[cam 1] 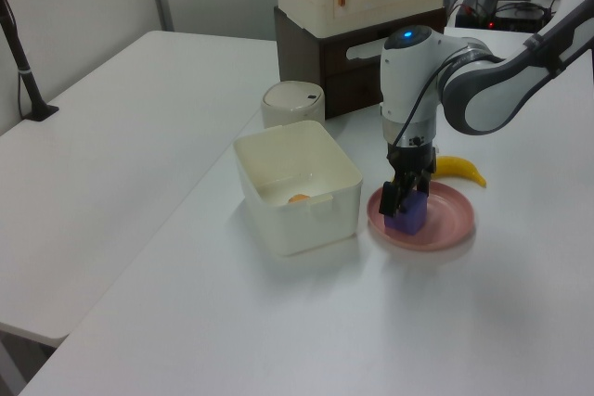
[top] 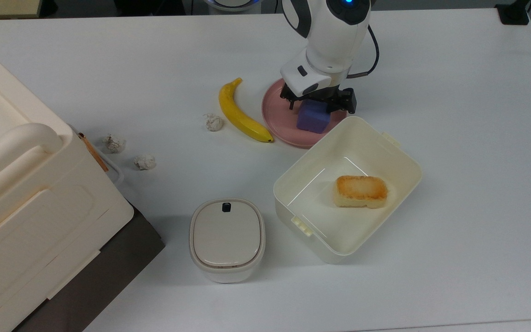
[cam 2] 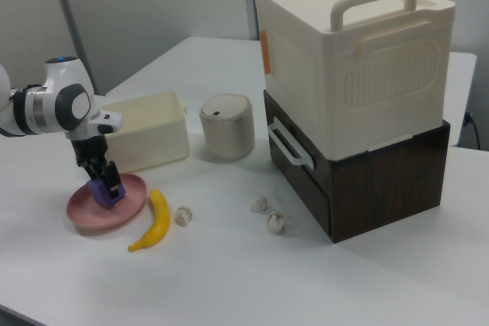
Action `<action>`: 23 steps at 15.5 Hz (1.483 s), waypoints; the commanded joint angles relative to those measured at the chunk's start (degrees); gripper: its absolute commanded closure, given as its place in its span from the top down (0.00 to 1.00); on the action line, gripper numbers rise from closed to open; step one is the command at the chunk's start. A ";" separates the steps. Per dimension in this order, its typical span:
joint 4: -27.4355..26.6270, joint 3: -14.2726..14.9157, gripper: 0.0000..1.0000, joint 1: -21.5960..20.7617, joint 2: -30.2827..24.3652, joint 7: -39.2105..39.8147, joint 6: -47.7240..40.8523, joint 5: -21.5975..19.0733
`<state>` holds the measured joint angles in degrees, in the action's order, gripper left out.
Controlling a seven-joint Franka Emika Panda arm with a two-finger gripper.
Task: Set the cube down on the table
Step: 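Lower the gripper around the purple cube and close on it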
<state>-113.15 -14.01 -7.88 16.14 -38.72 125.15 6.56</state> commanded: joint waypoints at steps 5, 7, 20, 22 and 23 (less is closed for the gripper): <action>0.39 -0.14 0.62 -0.12 1.00 -1.80 0.54 1.70; 1.00 -0.14 0.42 0.06 0.91 -1.80 0.45 1.44; 2.85 -0.14 0.37 1.99 -1.46 -3.12 -4.12 1.09; 2.85 -0.14 0.37 2.08 -1.72 -3.12 -4.21 1.00; 2.85 -0.14 0.37 2.17 -2.16 -3.12 -4.21 1.00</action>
<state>-109.81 -14.11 -5.98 15.67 -40.28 122.62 6.65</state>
